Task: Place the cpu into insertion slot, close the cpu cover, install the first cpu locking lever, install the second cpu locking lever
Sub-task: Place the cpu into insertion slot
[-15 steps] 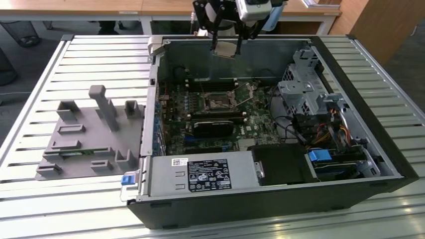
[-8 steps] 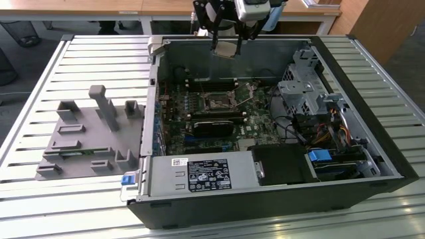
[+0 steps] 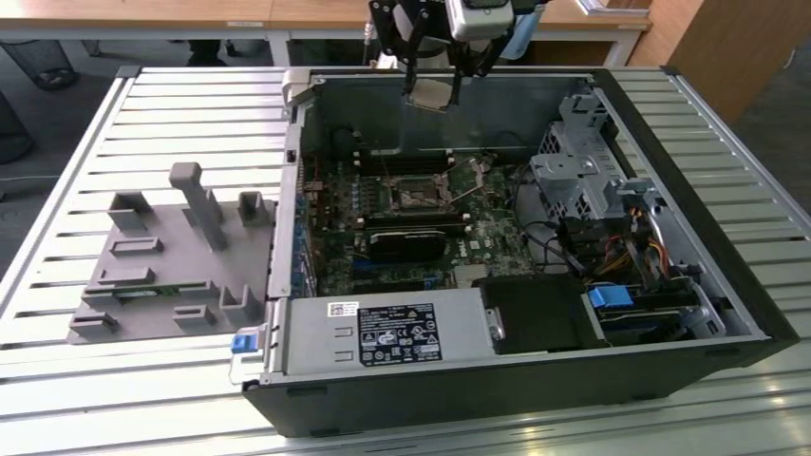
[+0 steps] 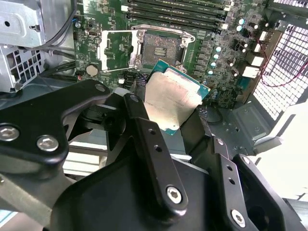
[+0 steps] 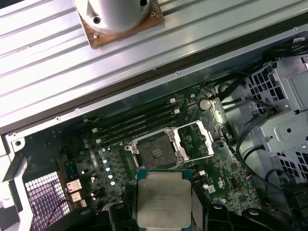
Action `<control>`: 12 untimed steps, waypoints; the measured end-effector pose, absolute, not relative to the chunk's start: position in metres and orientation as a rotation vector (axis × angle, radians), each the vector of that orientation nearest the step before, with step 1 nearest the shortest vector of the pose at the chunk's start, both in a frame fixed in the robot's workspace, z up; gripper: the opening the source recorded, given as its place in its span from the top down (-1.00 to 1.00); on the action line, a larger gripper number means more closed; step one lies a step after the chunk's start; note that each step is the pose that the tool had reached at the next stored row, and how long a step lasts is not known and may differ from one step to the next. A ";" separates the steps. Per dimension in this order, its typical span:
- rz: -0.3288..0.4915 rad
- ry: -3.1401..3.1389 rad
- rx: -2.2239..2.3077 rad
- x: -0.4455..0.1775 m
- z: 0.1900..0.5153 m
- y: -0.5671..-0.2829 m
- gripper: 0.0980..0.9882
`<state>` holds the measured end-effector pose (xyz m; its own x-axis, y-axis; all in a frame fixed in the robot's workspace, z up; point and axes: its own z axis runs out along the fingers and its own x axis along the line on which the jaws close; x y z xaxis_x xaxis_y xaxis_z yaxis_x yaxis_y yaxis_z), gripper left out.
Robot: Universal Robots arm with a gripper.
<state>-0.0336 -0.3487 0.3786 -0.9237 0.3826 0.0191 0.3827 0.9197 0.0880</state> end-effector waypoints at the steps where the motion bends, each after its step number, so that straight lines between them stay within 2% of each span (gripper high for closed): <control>1: -0.142 -3.075 -0.619 -0.034 0.379 -0.349 0.00; 12: -0.142 -3.065 -0.677 -0.034 0.379 -0.349 0.00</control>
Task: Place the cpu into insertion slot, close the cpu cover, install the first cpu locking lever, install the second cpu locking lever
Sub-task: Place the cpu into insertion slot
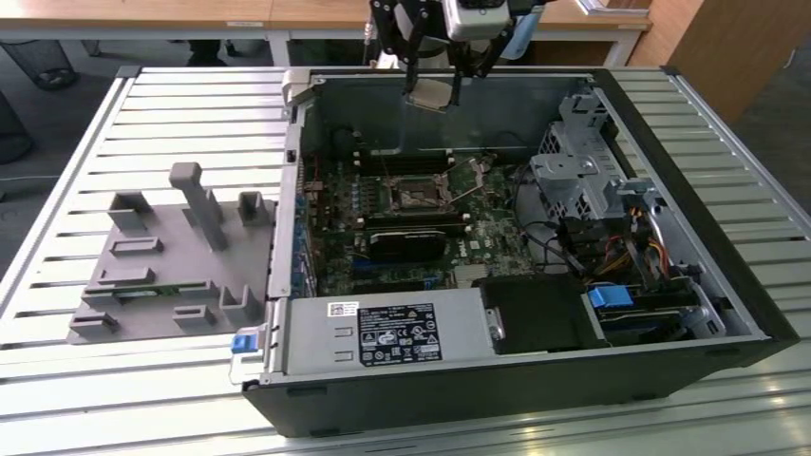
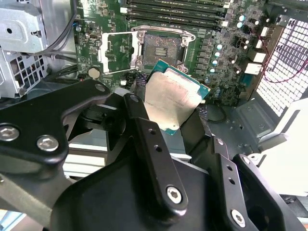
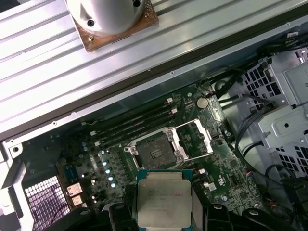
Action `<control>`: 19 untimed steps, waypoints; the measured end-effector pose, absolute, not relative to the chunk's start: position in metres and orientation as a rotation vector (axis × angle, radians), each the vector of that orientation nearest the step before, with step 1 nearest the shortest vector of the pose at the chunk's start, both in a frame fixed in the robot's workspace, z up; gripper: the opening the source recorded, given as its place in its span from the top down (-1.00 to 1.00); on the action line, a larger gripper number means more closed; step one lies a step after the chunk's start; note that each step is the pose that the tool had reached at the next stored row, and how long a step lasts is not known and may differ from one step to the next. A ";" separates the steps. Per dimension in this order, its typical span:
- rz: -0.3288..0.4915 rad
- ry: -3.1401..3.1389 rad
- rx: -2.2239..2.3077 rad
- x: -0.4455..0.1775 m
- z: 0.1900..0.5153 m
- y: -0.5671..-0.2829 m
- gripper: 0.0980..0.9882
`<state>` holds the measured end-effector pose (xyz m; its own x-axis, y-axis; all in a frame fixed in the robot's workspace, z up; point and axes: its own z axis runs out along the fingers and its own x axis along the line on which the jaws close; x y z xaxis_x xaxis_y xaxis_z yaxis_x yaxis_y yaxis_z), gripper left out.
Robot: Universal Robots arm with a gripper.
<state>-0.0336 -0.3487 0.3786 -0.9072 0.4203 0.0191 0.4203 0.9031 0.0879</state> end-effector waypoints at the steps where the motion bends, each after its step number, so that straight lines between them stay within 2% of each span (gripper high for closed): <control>1: 0.142 3.063 0.682 -0.034 0.379 -0.349 0.00; 19: 0.141 3.038 0.774 -0.034 0.379 -0.349 0.00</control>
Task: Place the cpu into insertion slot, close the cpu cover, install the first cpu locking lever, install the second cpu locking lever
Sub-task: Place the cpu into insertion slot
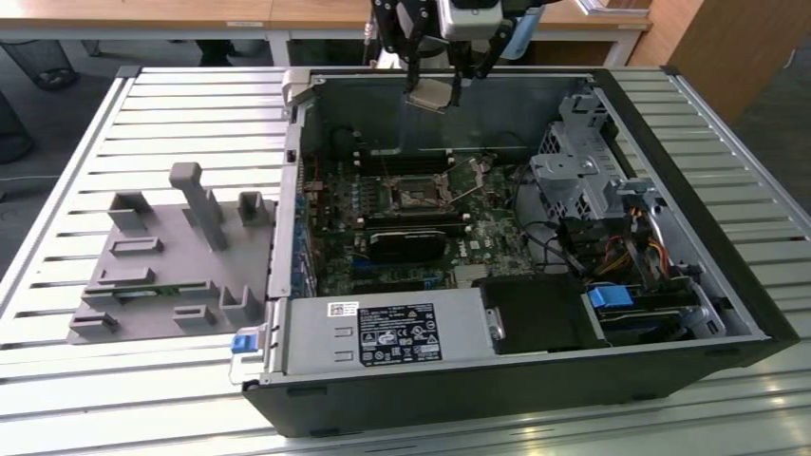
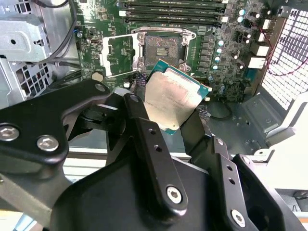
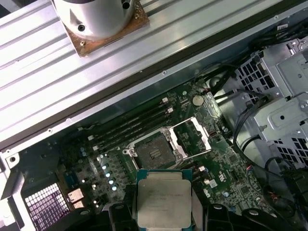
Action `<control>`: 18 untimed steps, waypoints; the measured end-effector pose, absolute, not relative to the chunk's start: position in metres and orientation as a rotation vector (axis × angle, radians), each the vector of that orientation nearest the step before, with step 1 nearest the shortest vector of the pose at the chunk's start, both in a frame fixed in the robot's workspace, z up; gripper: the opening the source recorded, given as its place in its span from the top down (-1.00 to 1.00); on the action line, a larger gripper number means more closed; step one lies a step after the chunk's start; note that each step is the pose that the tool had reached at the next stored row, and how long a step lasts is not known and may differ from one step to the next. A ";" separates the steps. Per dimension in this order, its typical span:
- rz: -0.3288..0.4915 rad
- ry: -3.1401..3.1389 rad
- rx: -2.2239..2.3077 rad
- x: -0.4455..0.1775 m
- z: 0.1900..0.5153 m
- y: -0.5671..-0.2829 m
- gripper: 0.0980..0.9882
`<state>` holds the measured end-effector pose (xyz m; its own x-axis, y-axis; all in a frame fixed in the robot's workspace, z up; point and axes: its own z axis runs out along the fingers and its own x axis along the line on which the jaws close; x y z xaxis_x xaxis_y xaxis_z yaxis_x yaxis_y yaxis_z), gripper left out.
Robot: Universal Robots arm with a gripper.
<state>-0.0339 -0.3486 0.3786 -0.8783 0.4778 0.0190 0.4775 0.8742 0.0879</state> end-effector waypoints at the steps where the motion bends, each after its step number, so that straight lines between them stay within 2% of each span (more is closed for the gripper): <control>1: 0.141 3.037 0.777 -0.034 0.379 -0.349 0.00; 18: 0.141 3.011 0.864 -0.034 0.378 -0.349 0.00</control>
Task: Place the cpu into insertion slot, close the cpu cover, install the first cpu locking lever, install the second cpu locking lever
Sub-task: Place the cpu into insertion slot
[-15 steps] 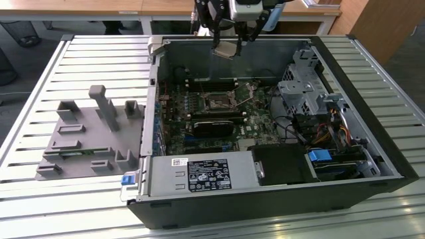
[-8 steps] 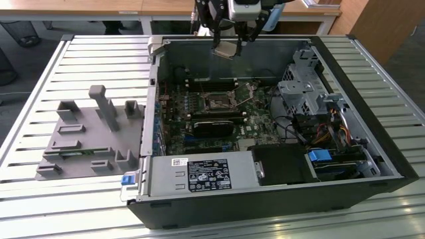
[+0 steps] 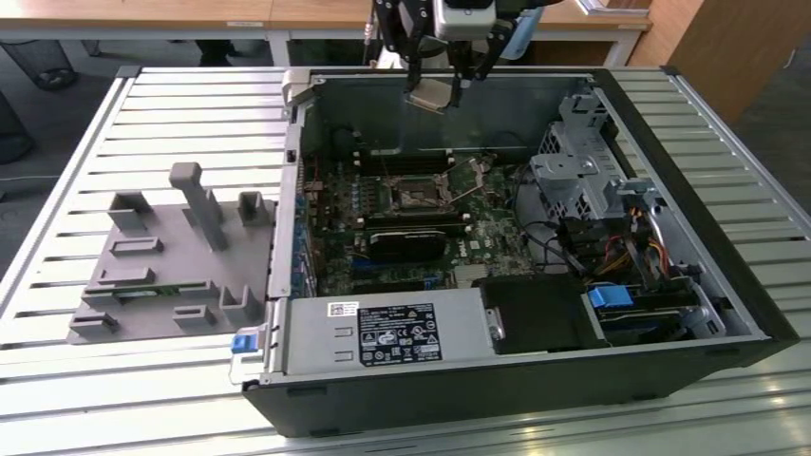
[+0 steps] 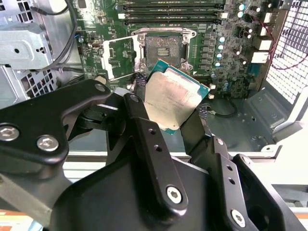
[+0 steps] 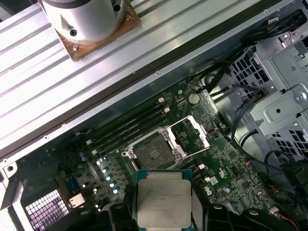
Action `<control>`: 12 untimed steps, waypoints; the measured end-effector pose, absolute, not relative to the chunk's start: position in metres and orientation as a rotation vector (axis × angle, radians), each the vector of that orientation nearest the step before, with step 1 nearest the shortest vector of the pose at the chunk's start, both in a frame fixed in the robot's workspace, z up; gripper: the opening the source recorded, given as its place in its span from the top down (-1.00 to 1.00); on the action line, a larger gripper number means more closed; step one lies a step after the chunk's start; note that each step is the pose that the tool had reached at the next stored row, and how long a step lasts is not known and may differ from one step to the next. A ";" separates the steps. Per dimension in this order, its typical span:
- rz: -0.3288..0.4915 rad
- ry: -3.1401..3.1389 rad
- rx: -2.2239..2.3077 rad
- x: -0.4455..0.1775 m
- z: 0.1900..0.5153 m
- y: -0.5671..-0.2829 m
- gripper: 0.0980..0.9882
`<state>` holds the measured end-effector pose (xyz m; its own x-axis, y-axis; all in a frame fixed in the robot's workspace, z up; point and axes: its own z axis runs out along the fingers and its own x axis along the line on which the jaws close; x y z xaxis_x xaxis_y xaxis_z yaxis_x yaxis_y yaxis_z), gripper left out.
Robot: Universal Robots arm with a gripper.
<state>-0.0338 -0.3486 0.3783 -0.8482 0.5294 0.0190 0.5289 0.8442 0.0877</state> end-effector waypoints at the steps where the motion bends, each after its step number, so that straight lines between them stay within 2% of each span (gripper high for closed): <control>1: 0.140 3.009 0.871 -0.034 0.378 -0.349 0.00; 12: 0.140 2.971 0.982 -0.034 0.378 -0.349 0.00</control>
<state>-0.0338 -0.3486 0.3778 -0.8033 0.5953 0.0188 0.5945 0.7993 0.0876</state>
